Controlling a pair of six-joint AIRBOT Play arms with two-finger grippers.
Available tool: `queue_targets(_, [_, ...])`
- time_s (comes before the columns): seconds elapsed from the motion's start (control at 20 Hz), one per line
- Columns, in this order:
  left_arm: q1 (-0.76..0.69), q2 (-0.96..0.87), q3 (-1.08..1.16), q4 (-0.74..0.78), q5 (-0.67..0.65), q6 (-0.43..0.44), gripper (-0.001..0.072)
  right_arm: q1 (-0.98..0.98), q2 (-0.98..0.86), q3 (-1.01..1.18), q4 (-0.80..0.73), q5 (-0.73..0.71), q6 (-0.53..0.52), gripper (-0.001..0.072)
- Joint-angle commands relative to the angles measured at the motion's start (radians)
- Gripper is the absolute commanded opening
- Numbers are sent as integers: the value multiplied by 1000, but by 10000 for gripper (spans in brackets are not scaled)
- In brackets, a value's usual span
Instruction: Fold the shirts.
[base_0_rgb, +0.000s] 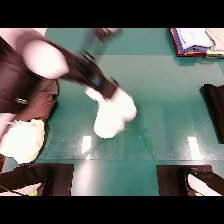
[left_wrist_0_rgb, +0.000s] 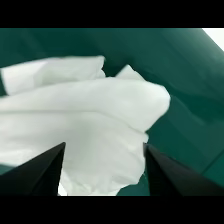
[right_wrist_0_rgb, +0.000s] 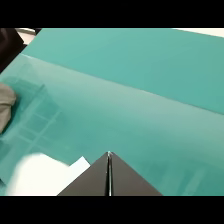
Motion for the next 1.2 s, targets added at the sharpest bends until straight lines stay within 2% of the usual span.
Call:
queue_targets(0.0, [-51, -50, -77, -25, 96, 30, 577, 0, 37, -32, 0, 7, 0, 16])
queue_targets(0.1, [48, -50, -77, 26, 86, 18, 577, -1, 59, -52, 0, -3, 0, 16])
queue_targets(0.2, [176, -51, -96, 12, 74, -1, 577, -1, 82, -78, 0, -25, 0, 16])
queue_targets(0.4, [399, -74, -233, -198, 171, -2, 577, -1, 116, -138, 1, -78, 0, 16])
queue_targets(0.55, [437, -163, -288, -379, 198, 108, 577, -1, 114, -167, 3, -82, 0, 16])
queue_targets(0.65, [415, -236, -289, -441, 203, 187, 577, -1, 114, -201, 3, -89, 0, 16])
queue_targets(0.85, [372, -336, -289, -443, 222, 211, 577, -1, 114, -275, 3, -89, 0, 16])
queue_targets(0.9, [369, -344, -288, -438, 239, 211, 501, -1, 114, -302, 3, -87, 0, 16])
queue_targets(0.95, [370, -343, -287, -436, 260, 211, 384, -1, 114, -328, 3, -83, 0, 16])
queue_targets(1.0, [377, -343, -276, -435, 267, 211, 235, -1, 114, -357, 3, -80, 0, 16])
queue_targets(1.05, [388, -343, -260, -434, 262, 211, 55, -1, 115, -396, 3, -79, 0, 16])
queue_targets(1.15, [431, -342, -200, -431, 206, 199, 30, -9, 114, -488, 3, -45, 1, 16])
